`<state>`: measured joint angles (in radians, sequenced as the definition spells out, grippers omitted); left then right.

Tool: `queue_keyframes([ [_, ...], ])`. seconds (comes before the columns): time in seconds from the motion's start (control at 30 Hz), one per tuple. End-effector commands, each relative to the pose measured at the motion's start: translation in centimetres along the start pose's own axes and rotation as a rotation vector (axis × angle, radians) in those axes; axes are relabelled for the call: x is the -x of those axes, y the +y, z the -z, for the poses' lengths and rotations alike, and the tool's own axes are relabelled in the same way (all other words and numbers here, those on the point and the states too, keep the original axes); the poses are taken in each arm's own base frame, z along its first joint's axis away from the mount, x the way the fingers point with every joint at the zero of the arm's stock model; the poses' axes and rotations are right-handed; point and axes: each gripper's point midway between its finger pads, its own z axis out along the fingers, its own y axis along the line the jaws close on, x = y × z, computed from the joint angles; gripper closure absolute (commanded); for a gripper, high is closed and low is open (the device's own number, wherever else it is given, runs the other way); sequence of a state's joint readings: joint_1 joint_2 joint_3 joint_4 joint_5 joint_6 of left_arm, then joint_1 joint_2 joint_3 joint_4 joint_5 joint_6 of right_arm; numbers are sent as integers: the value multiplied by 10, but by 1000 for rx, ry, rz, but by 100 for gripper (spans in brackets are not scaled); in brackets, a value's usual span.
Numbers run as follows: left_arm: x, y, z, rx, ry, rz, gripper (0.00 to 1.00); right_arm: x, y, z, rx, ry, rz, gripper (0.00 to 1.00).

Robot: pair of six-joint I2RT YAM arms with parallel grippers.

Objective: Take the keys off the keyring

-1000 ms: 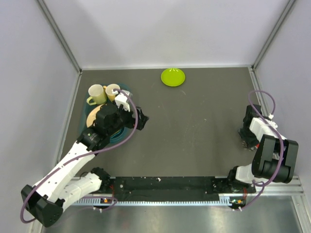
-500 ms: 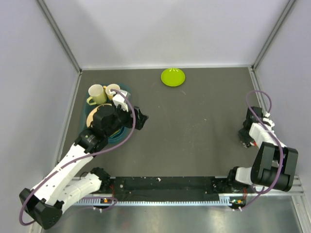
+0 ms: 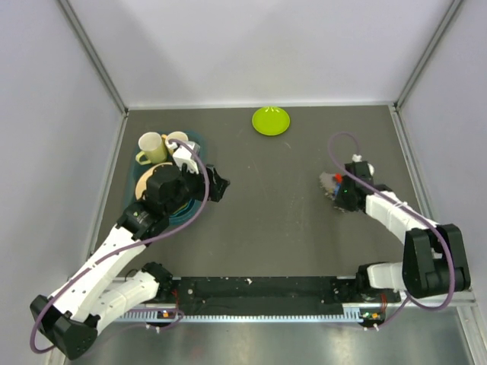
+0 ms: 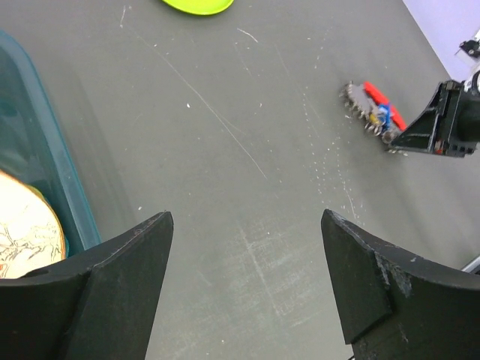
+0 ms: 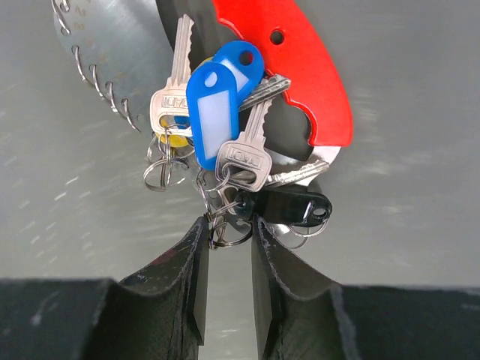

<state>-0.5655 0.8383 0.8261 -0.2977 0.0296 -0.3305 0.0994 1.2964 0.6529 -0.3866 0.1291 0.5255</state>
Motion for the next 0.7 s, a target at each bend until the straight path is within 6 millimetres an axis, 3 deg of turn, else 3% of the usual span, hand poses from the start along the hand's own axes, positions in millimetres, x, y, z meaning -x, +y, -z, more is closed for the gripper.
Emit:
queue_keyframes([
  [0.0, 5, 9, -1, 78, -36, 125, 16, 8, 88, 17, 274, -71, 165, 100],
  [0.23, -5, 37, -9, 251, -32, 245, 21, -32, 176, 39, 471, -47, 348, 100],
  [0.4, -16, 27, -23, 221, 26, 321, 23, -48, 204, 52, 554, -45, 346, 100],
  [0.57, -38, 18, -41, 183, 95, 415, 24, -59, 215, 62, 615, -27, 350, 100],
  [0.67, -52, 17, -53, 221, 143, 565, 24, -62, 220, 67, 642, -20, 343, 100],
])
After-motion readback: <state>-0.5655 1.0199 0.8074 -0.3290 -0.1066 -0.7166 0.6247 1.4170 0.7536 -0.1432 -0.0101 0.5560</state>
